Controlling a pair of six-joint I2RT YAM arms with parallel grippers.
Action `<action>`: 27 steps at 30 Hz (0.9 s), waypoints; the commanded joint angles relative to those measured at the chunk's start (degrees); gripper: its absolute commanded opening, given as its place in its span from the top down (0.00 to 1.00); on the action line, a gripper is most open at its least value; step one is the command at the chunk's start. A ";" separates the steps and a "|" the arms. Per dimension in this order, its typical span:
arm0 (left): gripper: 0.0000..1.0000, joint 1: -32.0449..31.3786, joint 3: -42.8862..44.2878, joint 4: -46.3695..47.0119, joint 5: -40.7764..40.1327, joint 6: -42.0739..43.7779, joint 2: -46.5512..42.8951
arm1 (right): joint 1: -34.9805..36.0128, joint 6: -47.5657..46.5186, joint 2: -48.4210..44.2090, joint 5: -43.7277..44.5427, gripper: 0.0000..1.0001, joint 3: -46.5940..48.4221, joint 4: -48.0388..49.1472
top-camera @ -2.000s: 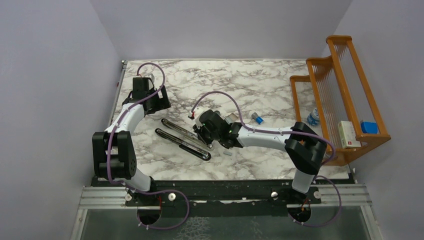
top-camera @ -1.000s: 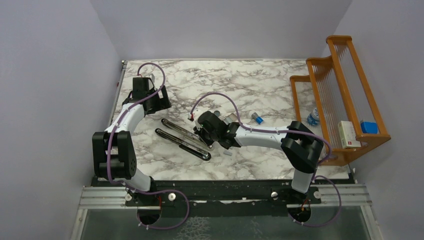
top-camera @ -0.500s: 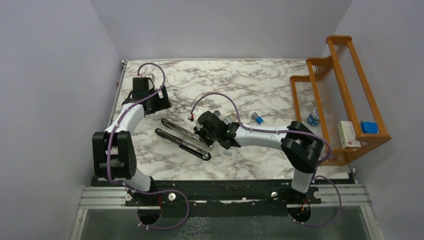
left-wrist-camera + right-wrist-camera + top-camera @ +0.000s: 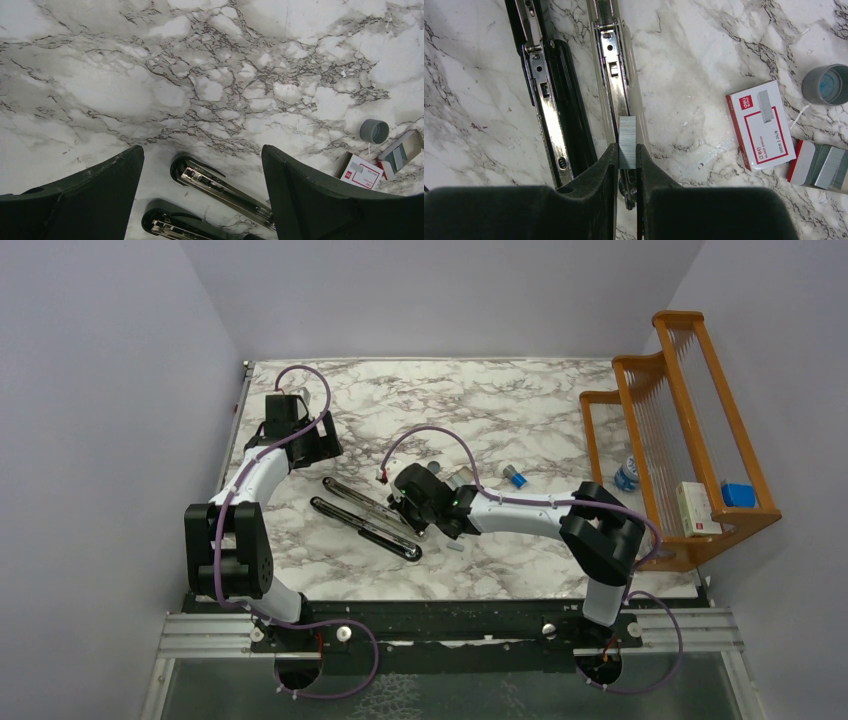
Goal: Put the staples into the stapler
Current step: Install the staple into the stapler.
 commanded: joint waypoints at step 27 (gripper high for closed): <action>0.10 0.39 1.07 0.79 1.23 0.48 0.00 | 0.32 1.70 2.21 1.18 0.99 3.52 -4.06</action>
